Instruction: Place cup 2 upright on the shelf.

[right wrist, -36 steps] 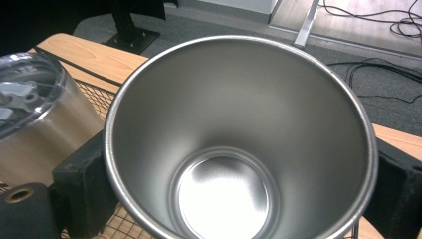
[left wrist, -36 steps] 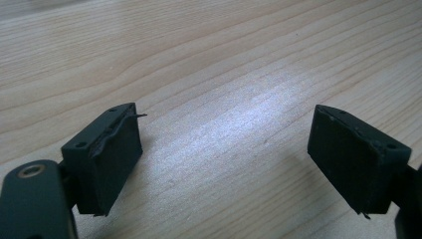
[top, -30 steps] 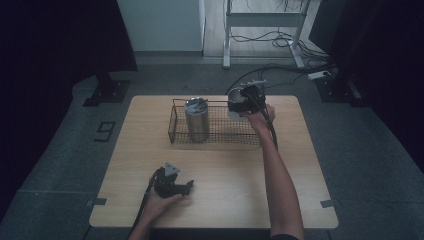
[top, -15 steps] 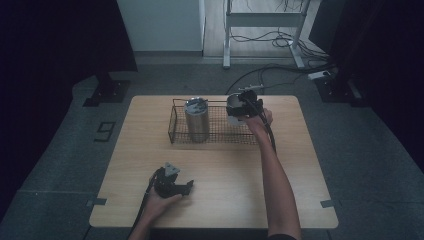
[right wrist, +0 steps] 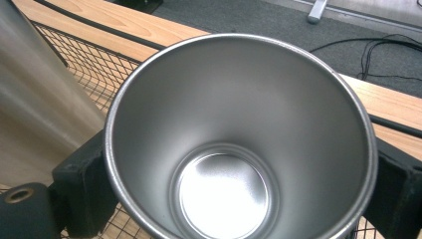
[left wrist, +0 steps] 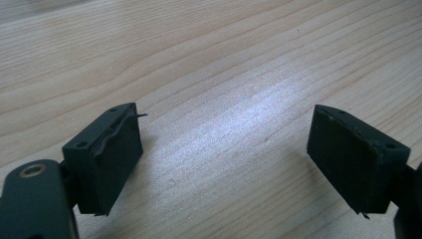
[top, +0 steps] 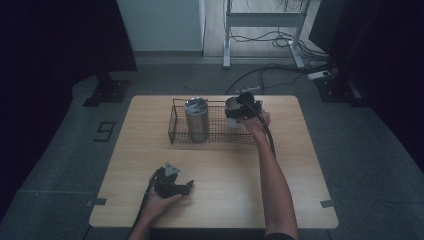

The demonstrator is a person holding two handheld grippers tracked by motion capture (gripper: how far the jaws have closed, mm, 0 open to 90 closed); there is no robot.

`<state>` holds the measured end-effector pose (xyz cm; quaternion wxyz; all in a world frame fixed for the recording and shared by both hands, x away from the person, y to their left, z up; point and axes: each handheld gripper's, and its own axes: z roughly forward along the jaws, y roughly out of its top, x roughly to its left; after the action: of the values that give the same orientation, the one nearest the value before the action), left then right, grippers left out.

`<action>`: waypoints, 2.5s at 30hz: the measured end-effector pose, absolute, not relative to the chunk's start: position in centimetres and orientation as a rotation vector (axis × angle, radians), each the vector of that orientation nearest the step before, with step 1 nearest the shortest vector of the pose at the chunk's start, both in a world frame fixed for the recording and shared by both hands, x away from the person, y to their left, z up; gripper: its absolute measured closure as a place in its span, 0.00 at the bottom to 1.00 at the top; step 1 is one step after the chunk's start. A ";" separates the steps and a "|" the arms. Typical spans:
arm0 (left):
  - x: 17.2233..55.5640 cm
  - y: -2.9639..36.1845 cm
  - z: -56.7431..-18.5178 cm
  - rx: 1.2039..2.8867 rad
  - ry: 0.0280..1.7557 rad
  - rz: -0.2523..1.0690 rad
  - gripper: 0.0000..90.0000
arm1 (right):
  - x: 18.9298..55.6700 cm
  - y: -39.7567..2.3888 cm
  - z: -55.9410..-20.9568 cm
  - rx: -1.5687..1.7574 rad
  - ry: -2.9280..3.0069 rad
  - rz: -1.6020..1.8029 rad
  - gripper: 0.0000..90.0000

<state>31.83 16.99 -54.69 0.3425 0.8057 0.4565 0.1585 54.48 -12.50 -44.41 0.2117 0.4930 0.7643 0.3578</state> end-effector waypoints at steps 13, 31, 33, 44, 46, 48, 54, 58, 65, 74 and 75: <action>31.8 17.0 -54.7 2.098 1.185 0.412 0.16 | 54.5 -12.4 -46.0 1.374 2.148 0.957 0.08; 31.8 17.0 -54.7 2.096 1.184 0.413 0.16 | 54.7 -12.0 -47.6 1.382 2.217 0.845 0.08; 31.8 17.0 -54.7 2.096 1.185 0.412 0.16 | 54.7 -12.1 -47.6 1.388 2.214 0.851 0.08; 31.8 16.9 -54.7 2.100 1.184 0.418 0.16 | 54.0 -13.0 -47.9 1.416 2.211 0.855 0.07; 31.8 16.9 -54.7 2.100 1.185 0.419 0.16 | 53.8 -12.9 -47.9 1.416 2.203 0.841 0.07; 31.8 16.9 -54.7 2.101 1.184 0.419 0.16 | 53.8 -12.9 -47.8 1.408 2.202 0.834 0.06; 31.8 16.9 -54.7 2.100 1.185 0.418 0.16 | 53.6 -13.1 -47.4 1.420 2.175 0.901 0.00; 31.8 16.9 -54.7 2.101 1.184 0.419 0.16 | 53.3 -13.4 -47.0 1.431 2.125 0.958 0.00; 31.8 16.9 -54.7 2.100 1.185 0.416 0.16 | 52.6 -13.6 -46.1 1.401 2.086 1.027 0.00; 31.8 16.9 -54.7 2.100 1.184 0.415 0.16 | 51.5 -13.9 -45.8 1.373 2.077 1.052 0.02; 31.8 17.0 -54.7 2.100 1.182 0.414 0.16 | 51.4 -14.0 -45.8 1.375 2.070 1.059 0.02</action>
<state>31.82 16.97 -54.70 0.3411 0.8073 0.4545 0.1591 51.41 -14.00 -45.79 0.2184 0.4967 0.7478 0.3827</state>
